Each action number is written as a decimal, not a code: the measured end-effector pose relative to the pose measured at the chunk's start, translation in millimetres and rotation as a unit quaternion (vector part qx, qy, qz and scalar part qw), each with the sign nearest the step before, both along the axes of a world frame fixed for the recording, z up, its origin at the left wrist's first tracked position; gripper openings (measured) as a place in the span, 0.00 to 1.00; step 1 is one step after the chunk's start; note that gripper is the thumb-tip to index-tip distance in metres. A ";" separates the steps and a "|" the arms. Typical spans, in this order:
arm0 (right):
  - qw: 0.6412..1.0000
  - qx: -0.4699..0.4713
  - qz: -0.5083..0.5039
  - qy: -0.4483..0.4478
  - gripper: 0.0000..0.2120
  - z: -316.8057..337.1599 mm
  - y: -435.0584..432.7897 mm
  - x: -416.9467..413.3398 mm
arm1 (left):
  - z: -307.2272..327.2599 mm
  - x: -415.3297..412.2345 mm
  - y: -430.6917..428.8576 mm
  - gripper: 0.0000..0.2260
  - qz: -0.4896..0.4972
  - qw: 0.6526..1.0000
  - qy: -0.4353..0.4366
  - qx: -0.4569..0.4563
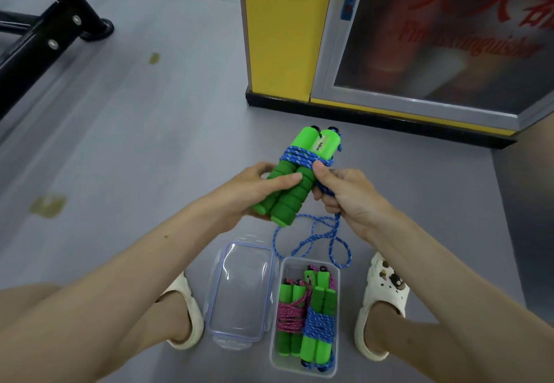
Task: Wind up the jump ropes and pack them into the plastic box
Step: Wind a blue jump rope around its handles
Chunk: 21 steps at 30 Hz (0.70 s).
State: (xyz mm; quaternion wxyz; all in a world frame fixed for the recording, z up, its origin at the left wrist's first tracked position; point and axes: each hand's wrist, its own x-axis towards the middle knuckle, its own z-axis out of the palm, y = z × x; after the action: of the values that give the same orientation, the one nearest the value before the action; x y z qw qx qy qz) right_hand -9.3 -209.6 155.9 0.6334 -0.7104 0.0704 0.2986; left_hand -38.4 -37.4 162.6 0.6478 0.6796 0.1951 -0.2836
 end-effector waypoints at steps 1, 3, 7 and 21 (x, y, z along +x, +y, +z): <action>1.000 0.002 -0.003 -0.001 0.20 0.7 0.9 0.6 | -0.5 -3.4 -0.2 0.28 -0.018 0.998 0.024 -0.048; 1.000 0.002 -0.017 0.000 0.20 1.7 2.9 1.2 | 0.3 -7.9 -1.7 0.21 -0.036 0.993 0.026 -0.108; 0.999 -0.009 -0.042 0.009 0.19 4.6 6.9 -1.3 | 4.0 -6.0 1.7 0.15 0.003 0.998 -0.021 -0.064; 0.995 -0.089 0.041 -0.008 0.11 4.2 7.7 -3.7 | -3.1 -4.7 0.3 0.19 -0.045 0.869 -0.221 0.440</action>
State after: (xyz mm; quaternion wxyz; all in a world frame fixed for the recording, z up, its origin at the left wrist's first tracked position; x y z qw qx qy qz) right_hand -13.0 -202.0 160.1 0.5553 -0.7685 0.0625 0.3117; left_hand -43.1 -37.2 159.5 0.2938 0.9475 0.1201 -0.0394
